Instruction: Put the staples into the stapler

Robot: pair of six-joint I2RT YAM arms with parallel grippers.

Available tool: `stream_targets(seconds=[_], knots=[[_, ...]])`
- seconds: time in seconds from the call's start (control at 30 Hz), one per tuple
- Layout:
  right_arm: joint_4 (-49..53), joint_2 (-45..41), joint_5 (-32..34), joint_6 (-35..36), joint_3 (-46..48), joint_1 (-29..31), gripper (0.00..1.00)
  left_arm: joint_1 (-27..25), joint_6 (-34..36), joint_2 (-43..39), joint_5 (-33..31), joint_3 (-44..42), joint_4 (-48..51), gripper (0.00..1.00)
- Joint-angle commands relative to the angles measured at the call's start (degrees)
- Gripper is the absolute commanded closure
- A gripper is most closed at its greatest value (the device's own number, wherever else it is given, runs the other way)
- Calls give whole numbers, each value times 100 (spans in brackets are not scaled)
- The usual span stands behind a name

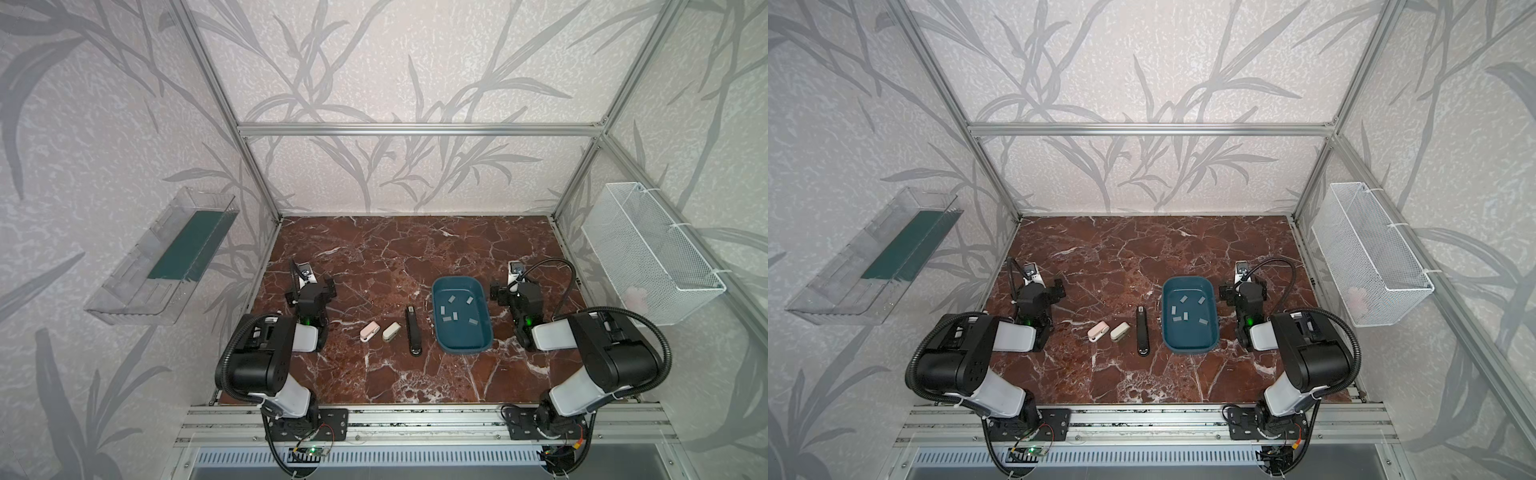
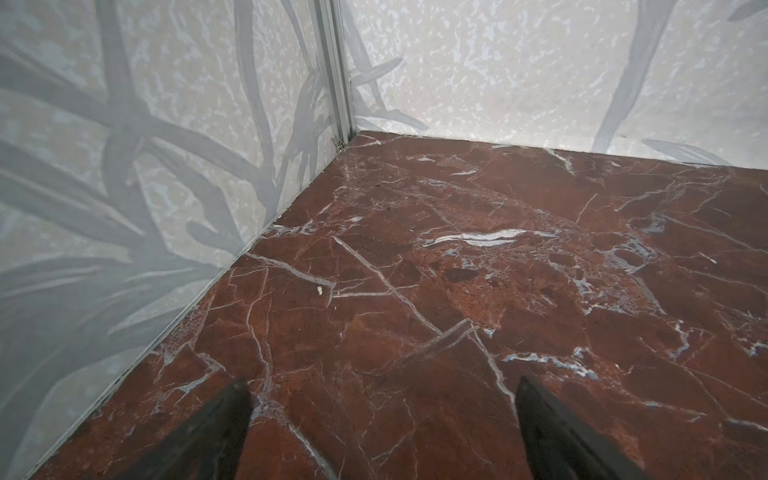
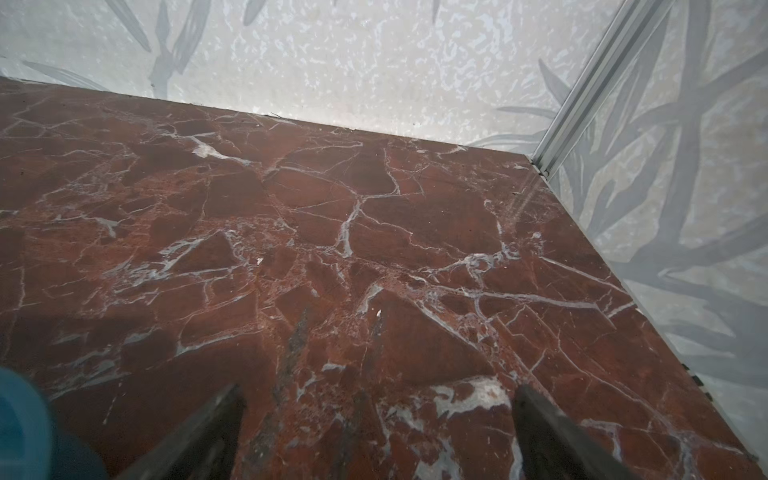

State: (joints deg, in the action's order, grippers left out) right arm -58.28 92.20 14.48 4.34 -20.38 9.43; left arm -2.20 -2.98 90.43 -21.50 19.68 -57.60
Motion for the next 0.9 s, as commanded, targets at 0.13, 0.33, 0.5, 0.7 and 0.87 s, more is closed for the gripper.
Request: stream_targets(seconds=[0.13,0.33,0.5,0.7,0.87], knots=[[-77,-75,2,8,-19,-11,1,-18,70,31,-46,90,-50,1],[-104,-63,19,19,-10,-3,1,-13,71,27,-48,88,-54,1],[-104,-65,20,15,-11,8,1,-17,70,29,-50,91,-58,1],[-104,-62,20,20,-14,6,1,-17,71,25,-48,87,-55,1],[-104,-62,20,20,-11,6,1,-13,70,30,-48,88,-49,1]])
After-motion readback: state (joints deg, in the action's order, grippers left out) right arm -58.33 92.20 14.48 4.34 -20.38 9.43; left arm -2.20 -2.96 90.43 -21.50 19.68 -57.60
